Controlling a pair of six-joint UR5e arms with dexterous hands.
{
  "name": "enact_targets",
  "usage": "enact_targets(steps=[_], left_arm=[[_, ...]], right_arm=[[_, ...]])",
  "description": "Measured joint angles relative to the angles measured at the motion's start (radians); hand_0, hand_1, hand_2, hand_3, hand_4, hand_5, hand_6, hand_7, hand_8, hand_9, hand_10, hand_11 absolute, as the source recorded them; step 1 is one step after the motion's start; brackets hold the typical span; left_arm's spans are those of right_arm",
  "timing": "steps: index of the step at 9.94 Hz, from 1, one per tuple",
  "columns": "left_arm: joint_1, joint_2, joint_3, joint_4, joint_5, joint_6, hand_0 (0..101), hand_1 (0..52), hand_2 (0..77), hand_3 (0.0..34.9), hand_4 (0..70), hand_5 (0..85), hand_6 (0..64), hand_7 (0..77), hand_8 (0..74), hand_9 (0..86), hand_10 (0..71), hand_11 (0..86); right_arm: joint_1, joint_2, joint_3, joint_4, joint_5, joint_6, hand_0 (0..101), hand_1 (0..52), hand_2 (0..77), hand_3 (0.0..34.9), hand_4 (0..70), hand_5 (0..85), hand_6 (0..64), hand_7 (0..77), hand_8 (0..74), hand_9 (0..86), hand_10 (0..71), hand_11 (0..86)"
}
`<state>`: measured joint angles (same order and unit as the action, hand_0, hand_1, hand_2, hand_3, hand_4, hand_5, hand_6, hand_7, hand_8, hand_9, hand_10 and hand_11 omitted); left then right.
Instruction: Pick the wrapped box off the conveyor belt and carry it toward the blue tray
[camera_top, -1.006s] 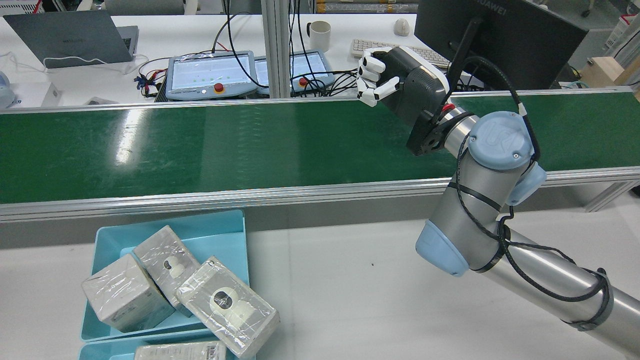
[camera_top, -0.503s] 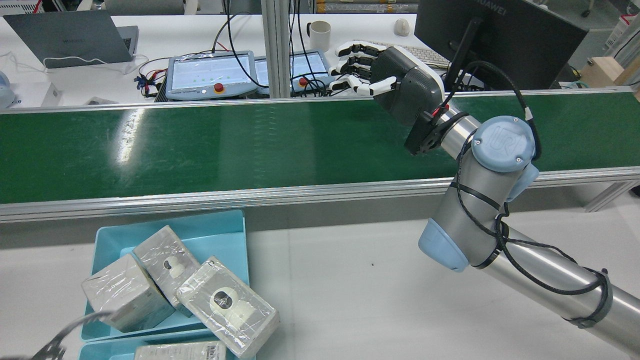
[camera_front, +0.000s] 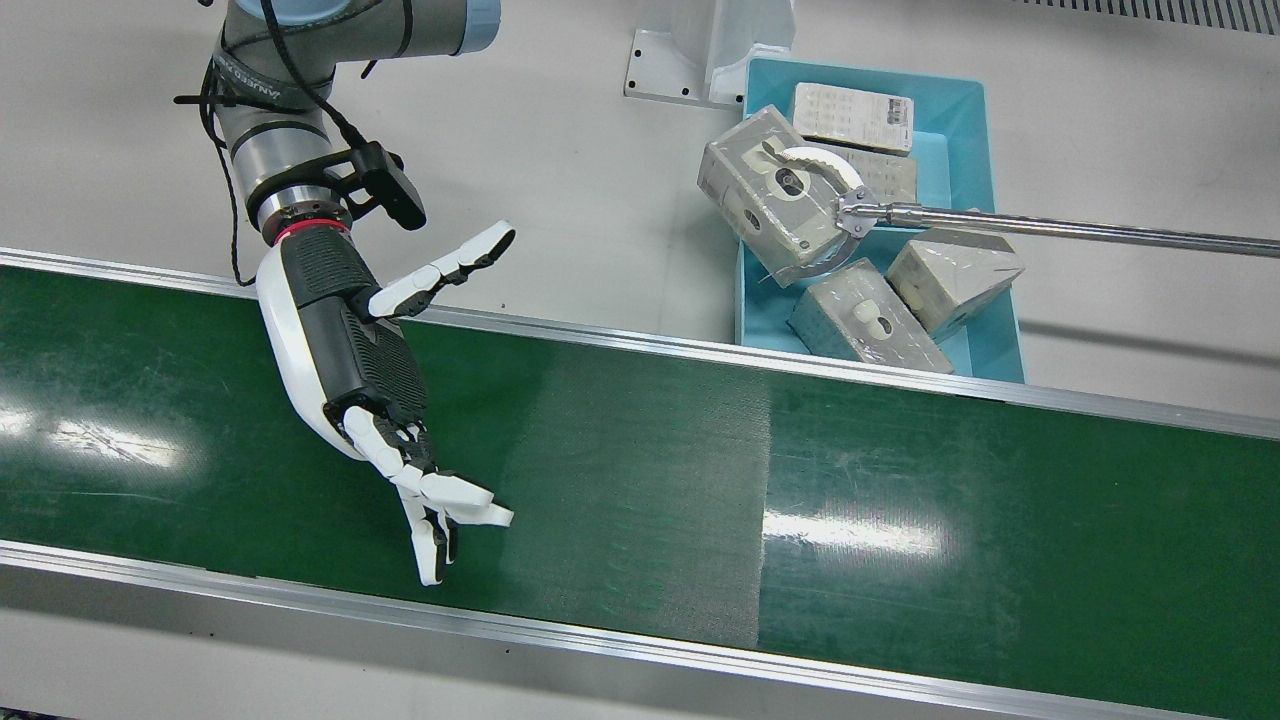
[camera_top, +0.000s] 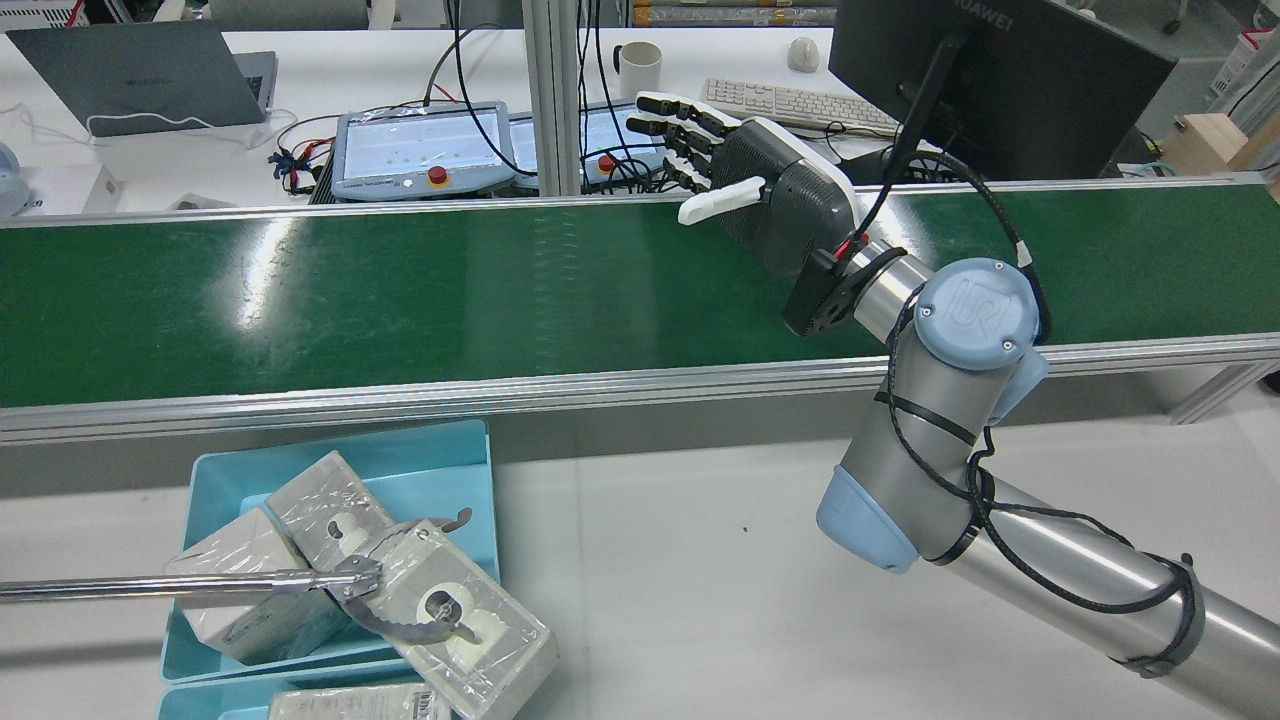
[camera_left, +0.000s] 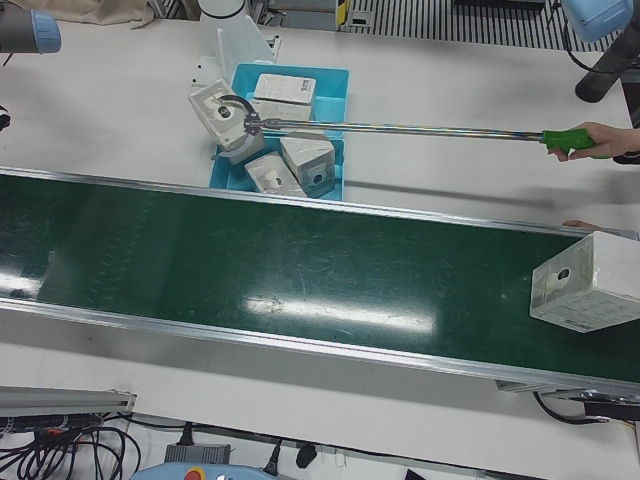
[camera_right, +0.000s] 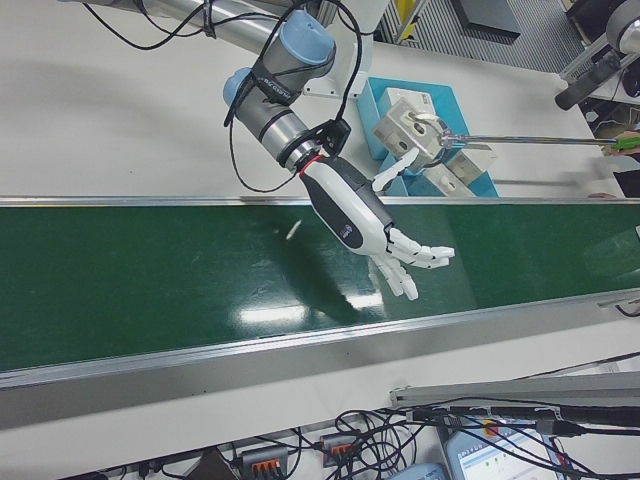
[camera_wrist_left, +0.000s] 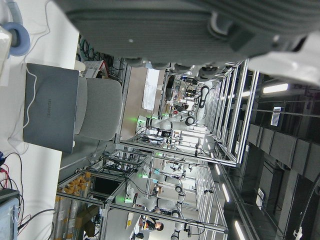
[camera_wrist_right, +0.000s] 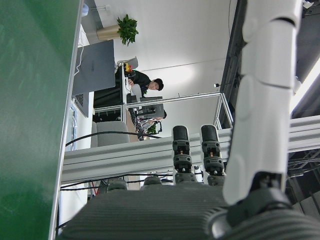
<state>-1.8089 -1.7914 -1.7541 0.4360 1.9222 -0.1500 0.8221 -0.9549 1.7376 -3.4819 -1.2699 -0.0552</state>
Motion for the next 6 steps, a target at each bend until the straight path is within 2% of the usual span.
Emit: enact_targets(steps=[1,2,3,4,6], left_arm=[[0.000,0.000,0.000,0.000,0.000,0.000,0,0.0,1.1,0.0,0.0,1.1,0.0,0.5,0.5,0.0,0.0,0.5],[0.000,0.000,0.000,0.000,0.000,0.000,0,0.0,0.5,0.0,0.0,1.1,0.0,0.5,0.5,0.0,0.5,0.0],[0.000,0.000,0.000,0.000,0.000,0.000,0,0.0,1.1,0.0,0.0,1.1,0.0,0.5,0.5,0.0,0.5,0.0],[0.000,0.000,0.000,0.000,0.000,0.000,0,0.0,0.5,0.0,0.0,1.1,0.0,0.5,0.5,0.0,0.5,0.0],[0.000,0.000,0.000,0.000,0.000,0.000,0,0.0,1.1,0.0,0.0,1.1,0.0,0.5,0.5,0.0,0.5,0.0]], right_arm=[[-0.005,0.002,0.000,-0.012,-0.001,-0.002,48,12.0,2.7,10.6,12.5,20.2,4.9,19.1,0.0,1.6,0.0,1.6],[-0.009,0.004,0.001,-0.035,-0.003,-0.003,48,14.7,9.3,11.6,12.5,22.9,5.5,20.7,0.0,2.2,0.0,1.6],[-0.009,0.005,0.002,-0.055,-0.004,-0.003,49,19.6,17.5,11.2,13.6,22.9,5.5,22.4,0.0,4.4,0.0,1.6],[-0.009,0.005,0.002,-0.065,-0.004,-0.003,50,20.2,20.2,11.7,12.5,25.1,4.9,23.5,0.0,4.4,0.0,1.6],[-0.008,0.003,0.000,-0.062,0.001,-0.003,50,19.1,19.1,11.5,12.0,25.1,5.5,21.8,0.0,4.4,0.0,1.6]])
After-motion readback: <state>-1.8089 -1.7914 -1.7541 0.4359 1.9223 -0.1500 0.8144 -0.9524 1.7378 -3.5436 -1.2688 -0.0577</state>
